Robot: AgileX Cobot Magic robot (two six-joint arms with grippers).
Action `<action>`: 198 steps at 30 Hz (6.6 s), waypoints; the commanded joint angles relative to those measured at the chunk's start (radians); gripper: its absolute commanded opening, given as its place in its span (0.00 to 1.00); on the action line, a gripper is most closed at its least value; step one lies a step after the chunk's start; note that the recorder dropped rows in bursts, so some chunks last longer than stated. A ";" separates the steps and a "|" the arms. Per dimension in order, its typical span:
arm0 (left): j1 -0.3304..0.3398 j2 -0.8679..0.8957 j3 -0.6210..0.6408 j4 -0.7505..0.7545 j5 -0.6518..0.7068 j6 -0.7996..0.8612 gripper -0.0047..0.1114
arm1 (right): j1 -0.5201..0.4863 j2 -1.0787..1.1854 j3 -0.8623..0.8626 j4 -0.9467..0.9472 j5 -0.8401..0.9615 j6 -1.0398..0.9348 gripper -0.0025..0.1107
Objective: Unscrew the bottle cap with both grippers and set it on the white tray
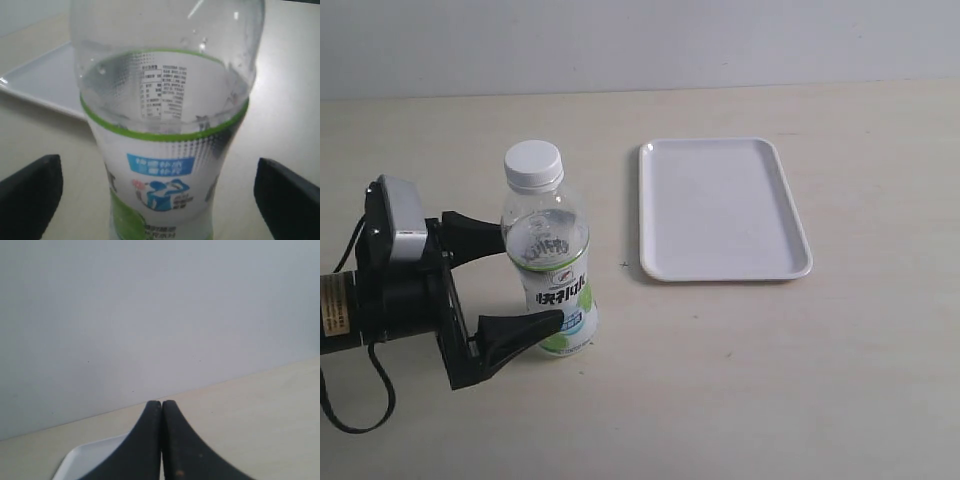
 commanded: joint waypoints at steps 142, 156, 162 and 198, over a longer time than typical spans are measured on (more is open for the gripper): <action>-0.144 -0.018 -0.121 -0.049 0.155 -0.001 0.04 | 0.776 1.803 -1.816 0.176 1.221 -0.129 0.63; -0.144 -0.018 -0.121 -0.049 0.160 -0.001 0.04 | 0.776 1.807 -1.816 0.175 1.221 -0.131 0.61; -0.144 -0.018 -0.121 -0.049 0.160 -0.001 0.04 | 0.776 1.781 -1.761 0.164 1.221 -0.131 0.61; -0.144 -0.018 -0.121 -0.046 0.162 0.005 0.04 | 0.776 1.801 -1.719 0.154 1.221 -0.135 0.34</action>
